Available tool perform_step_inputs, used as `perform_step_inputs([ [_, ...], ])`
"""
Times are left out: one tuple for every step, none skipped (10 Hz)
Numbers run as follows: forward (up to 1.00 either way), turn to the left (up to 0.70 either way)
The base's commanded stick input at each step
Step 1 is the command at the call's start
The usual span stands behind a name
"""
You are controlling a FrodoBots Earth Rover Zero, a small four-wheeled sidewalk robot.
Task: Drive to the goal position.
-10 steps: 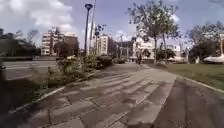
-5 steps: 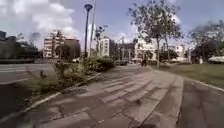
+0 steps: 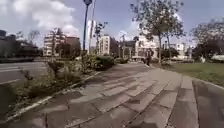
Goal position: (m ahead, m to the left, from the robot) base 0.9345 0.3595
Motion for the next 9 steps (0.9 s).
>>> perform_step_inputs([
  [0.0,0.0],
  [0.0,0.0],
  [0.0,0.0],
  [0.0,0.0],
  [0.0,0.0],
  [0.04,0.0],
  [0.45,0.0],
  [0.7,0.0],
  [0.7,0.0],
])
